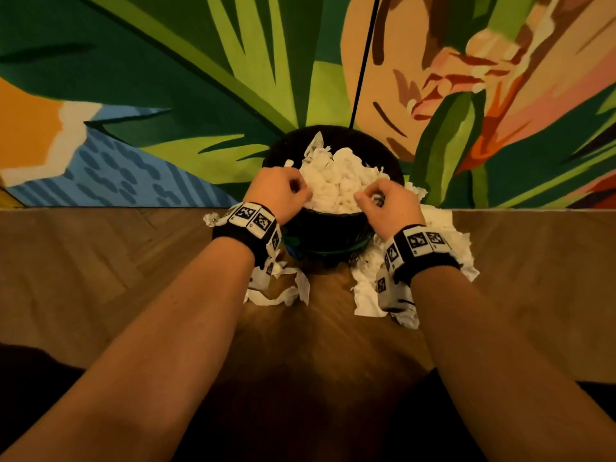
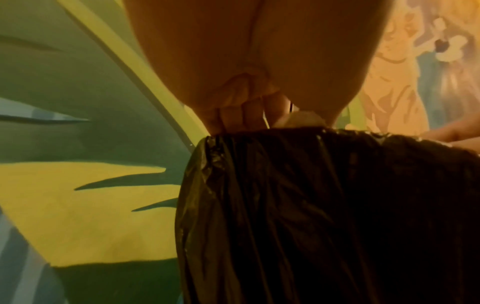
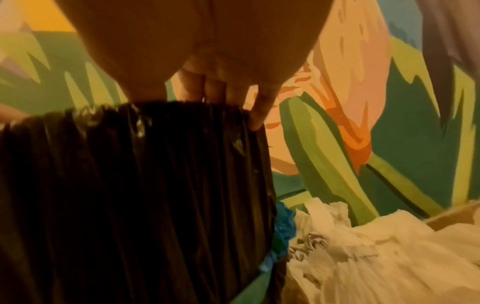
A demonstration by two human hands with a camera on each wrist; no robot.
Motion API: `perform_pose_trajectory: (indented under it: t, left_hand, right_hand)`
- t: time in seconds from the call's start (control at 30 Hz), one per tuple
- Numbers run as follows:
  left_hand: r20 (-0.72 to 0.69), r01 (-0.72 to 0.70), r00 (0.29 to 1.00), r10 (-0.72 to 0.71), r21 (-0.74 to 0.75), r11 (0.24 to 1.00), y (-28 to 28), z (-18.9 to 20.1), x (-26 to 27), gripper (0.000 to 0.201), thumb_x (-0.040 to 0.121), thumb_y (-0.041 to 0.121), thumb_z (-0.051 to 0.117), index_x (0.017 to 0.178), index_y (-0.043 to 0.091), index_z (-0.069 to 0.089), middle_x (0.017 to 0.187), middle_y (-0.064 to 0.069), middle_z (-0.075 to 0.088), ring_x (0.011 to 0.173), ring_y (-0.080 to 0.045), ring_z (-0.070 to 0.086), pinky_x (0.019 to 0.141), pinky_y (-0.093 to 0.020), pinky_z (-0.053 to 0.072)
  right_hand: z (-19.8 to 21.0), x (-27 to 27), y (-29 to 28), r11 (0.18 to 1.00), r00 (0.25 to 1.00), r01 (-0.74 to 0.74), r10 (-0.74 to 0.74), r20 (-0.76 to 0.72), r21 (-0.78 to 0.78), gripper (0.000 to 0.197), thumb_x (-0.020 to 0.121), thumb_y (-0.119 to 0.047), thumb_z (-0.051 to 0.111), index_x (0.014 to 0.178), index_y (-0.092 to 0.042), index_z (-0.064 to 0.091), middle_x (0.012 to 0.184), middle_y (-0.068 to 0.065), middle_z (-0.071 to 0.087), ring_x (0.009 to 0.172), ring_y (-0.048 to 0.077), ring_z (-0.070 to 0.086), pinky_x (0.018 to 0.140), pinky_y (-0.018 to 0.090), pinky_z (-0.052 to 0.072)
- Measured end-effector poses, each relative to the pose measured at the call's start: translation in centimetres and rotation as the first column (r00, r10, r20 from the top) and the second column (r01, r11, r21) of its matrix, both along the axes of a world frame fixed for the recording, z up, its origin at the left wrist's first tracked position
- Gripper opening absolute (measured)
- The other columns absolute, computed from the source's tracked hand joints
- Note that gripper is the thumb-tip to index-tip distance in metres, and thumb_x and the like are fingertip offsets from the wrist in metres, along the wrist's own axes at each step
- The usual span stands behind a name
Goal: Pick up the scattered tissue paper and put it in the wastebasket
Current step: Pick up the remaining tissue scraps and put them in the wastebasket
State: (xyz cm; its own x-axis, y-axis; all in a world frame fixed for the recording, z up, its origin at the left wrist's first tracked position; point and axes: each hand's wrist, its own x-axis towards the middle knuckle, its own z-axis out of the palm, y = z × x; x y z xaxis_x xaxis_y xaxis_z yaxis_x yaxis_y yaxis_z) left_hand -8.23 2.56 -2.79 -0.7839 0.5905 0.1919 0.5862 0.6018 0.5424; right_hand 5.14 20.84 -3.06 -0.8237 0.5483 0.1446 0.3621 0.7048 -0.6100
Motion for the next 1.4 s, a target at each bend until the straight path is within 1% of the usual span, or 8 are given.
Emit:
perform_pose_trajectory:
  t: [0.27,0.4,0.53,0.7,0.83,1.03,1.2,1.4]
  left_hand:
    - [-0.234,-0.03,0.967,-0.101,-0.496,0.868,1.5,-0.4,0.4,0.055,0.095,0.04,0.025,0.053,0.011,0.042,0.058,-0.006,0.04,0.077,-0.024,0.039,0.083,-0.039,0.033]
    - [-0.235,-0.018,0.964,-0.123,-0.522,0.853,1.5,-0.5,0.3,0.058,0.093,0.042,0.024,0.048,0.012,0.043,0.055,-0.006,0.044,0.072,-0.023,0.043,0.094,-0.04,0.032]
    - [-0.21,-0.005,0.971,-0.119,-0.511,0.86,1.7,-0.4,0.0,0.058,0.09,0.044,0.021,0.049,0.013,0.047,0.055,-0.005,0.048,0.071,-0.024,0.049,0.099,-0.041,0.033]
    - [-0.334,-0.089,0.943,-0.008,-0.273,0.958,1.0,-1.0,0.4,0.051,0.09,0.045,0.035,0.058,0.018,0.064,0.075,-0.002,0.056,0.089,-0.026,0.046,0.09,-0.041,0.035]
    - [-0.303,-0.153,0.942,0.145,-0.002,0.988,-0.1,-1.4,0.4,0.039,0.089,0.048,0.045,0.073,0.022,0.068,0.097,0.001,0.055,0.099,-0.025,0.041,0.09,-0.04,0.037]
    - [-0.076,-0.239,0.957,0.279,0.336,0.911,-2.5,-1.7,-0.5,0.03,0.096,0.042,0.037,0.085,0.023,0.057,0.097,0.001,0.055,0.097,-0.022,0.041,0.089,-0.036,0.033]
    - [0.098,-0.402,0.915,0.391,0.307,0.863,-6.6,-4.9,-1.9,0.034,0.099,0.027,0.04,0.08,0.007,0.06,0.084,-0.009,0.057,0.082,-0.024,0.049,0.076,-0.036,0.037]
    - [0.268,-0.342,0.897,0.352,-0.083,0.936,-9.6,-11.3,1.0,0.024,0.097,0.026,0.048,0.077,0.017,0.058,0.071,-0.006,0.059,0.072,-0.028,0.058,0.061,-0.031,0.038]
  right_hand:
    - [-2.6,-0.1,-1.1,0.986,0.999,-0.022,0.027,-0.029,0.164,0.054,0.094,-0.04,0.035,0.084,-0.008,0.077,0.098,0.001,0.065,0.106,0.022,0.046,0.101,0.043,0.036]
    - [-2.4,-0.5,-0.7,0.989,0.998,-0.042,0.047,-0.031,0.145,0.042,0.098,-0.036,0.04,0.069,-0.017,0.064,0.077,-0.004,0.062,0.103,0.023,0.045,0.099,0.046,0.038]
    - [-2.5,-0.5,-0.6,1.0,0.997,0.022,-0.022,-0.073,-0.002,0.025,0.094,-0.039,0.047,0.093,-0.022,0.065,0.092,0.002,0.055,0.11,0.023,0.044,0.098,0.038,0.04]
    - [-2.6,-0.4,0.0,0.992,0.994,-0.049,0.059,-0.09,0.117,0.033,0.096,-0.034,0.053,0.082,-0.012,0.072,0.093,-0.003,0.055,0.112,0.028,0.04,0.095,0.025,0.025]
    - [-2.6,0.2,0.5,0.991,0.976,0.051,-0.023,-0.216,0.125,0.022,0.09,-0.038,0.055,0.089,-0.024,0.071,0.112,-0.001,0.052,0.116,0.024,0.034,0.101,0.035,0.027]
    - [-4.2,0.7,2.1,0.898,0.811,0.318,-0.423,-0.404,-0.303,0.015,0.09,-0.03,0.05,0.097,-0.018,0.052,0.106,0.009,0.055,0.101,0.027,0.05,0.086,0.039,0.042]
    - [-10.5,3.3,1.9,0.688,0.79,0.548,-0.612,0.024,-0.475,0.02,0.099,-0.029,0.046,0.105,-0.011,0.053,0.106,0.013,0.059,0.088,0.026,0.052,0.074,0.034,0.037]
    - [-16.8,4.8,-3.2,0.967,0.899,0.152,-0.049,0.436,-0.206,0.014,0.095,-0.029,0.052,0.103,-0.024,0.062,0.098,0.005,0.063,0.078,0.02,0.053,0.071,0.029,0.042]
